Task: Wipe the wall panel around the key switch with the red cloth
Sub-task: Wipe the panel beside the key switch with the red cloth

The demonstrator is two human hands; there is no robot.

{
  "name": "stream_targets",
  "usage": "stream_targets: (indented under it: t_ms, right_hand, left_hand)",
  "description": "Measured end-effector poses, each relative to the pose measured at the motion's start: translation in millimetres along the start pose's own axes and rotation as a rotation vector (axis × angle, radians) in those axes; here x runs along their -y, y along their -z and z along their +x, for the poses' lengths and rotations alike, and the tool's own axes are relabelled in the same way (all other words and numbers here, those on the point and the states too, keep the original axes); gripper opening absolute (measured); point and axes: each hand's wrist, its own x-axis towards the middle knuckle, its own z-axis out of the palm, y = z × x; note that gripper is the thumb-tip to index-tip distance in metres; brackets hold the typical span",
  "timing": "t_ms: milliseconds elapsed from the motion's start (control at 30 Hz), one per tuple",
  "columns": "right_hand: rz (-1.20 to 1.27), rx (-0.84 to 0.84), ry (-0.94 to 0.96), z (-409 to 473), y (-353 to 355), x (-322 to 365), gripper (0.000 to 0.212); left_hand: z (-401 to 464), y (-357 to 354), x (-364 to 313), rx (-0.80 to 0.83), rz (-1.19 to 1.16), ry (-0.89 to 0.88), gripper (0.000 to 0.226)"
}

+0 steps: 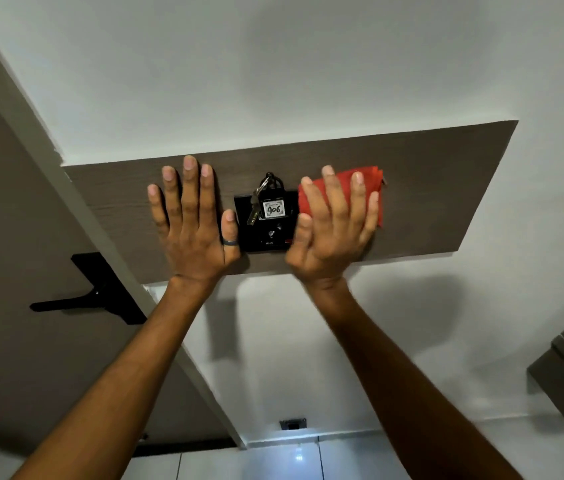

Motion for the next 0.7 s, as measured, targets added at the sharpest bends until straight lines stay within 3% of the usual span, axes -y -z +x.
stream_targets:
  t_ms: [67, 133, 267, 300, 433, 500, 600, 700]
  right_hand:
    - [0.028, 0.015, 0.013, -9.3, 5.3, 7.5, 0.046]
    - [0.026, 0.055, 0.182, -4.7, 10.2, -7.0, 0.045]
    - [-0.006, -0.015, -0.088, 19.7, -3.9, 8.6, 0.043]
    - [-0.008, -0.01, -0.079, 15.1, -4.7, 11.7, 0.044]
    - [0.008, 0.032, 0.282, -14.7, 17.5, -35.2, 0.04]
    - [-0.042, 0.046, 0.361, -25.2, 29.0, -57.7, 0.051]
    - [-0.014, 0.063, 0.123, -32.6, 40.2, -53.8, 0.049]
    - [0.113, -0.071, -0.085, -30.2, 40.8, -22.8, 0.041]
  left_hand:
    - [0.1, 1.4, -2.7, 0.002, -0.016, 0.014, 0.062]
    - [0.0, 0.6, -1.9, -0.001, -0.014, 0.017, 0.062]
    - [-1.2, 1.7, -3.7, -0.011, -0.027, 0.021, 0.062]
    - [-0.5, 1.9, -3.9, -0.008, -0.039, 0.017, 0.062]
    - [1.1, 1.8, -1.0, -0.002, -0.02, 0.024, 0.061]
    - [0.1, 3.9, -3.7, -0.005, -0.022, 0.011, 0.061]
    - [5.4, 7.6, -4.9, -0.003, -0.024, 0.017, 0.06]
    - [3.7, 8.7, -4.6, 0.008, -0.021, 0.011, 0.06]
